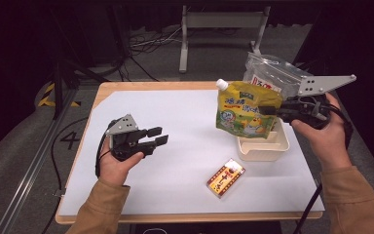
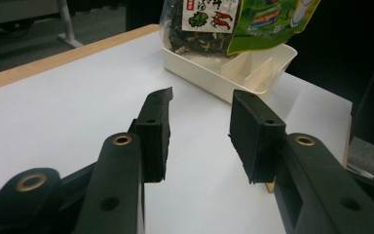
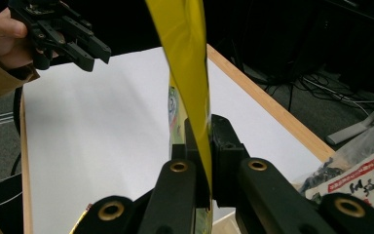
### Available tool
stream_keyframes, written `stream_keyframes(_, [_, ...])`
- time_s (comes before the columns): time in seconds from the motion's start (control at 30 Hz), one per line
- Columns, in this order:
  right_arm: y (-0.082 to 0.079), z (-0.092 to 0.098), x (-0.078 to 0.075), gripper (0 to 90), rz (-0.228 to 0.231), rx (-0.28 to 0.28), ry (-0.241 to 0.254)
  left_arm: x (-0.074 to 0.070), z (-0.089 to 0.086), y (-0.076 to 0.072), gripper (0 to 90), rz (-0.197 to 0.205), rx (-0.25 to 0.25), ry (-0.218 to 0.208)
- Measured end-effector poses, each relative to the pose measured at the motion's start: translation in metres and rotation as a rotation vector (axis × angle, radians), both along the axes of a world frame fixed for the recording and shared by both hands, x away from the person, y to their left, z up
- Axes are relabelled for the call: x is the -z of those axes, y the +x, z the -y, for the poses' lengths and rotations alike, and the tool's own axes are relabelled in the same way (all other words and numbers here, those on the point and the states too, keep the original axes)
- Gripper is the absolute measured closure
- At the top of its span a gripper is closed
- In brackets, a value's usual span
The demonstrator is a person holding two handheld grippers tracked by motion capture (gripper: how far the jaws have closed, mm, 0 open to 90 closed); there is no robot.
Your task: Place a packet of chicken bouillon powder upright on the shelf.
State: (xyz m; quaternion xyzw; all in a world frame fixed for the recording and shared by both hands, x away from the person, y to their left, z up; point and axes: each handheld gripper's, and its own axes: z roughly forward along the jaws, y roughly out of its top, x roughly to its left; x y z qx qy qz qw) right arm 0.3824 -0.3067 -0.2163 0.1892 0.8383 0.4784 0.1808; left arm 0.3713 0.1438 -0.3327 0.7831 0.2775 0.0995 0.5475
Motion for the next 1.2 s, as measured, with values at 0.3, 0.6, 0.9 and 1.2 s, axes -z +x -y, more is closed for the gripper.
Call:
stream_keyframes(0.3, [0.011, 0.015, -0.002, 88.4, 0.000, 0.008, -0.030, -0.001, -0.005, -0.001, 59.4, 0.000, -0.010, -0.005])
stream_keyframes(0.6, [0.021, 0.030, 0.000, 88.4, -0.022, 0.009, -0.037, 0.000, -0.004, 0.001, 59.0, -0.003, -0.003, -0.006])
stream_keyframes(0.9, [0.028, 0.040, 0.012, 88.5, -0.056, -0.009, -0.048, 0.002, -0.003, 0.000, 56.9, -0.019, 0.003, -0.006])
stream_keyframes(1.2, [0.036, 0.049, 0.024, 88.5, -0.092, 0.008, -0.062, 0.002, -0.003, 0.000, 56.3, -0.018, 0.006, -0.001])
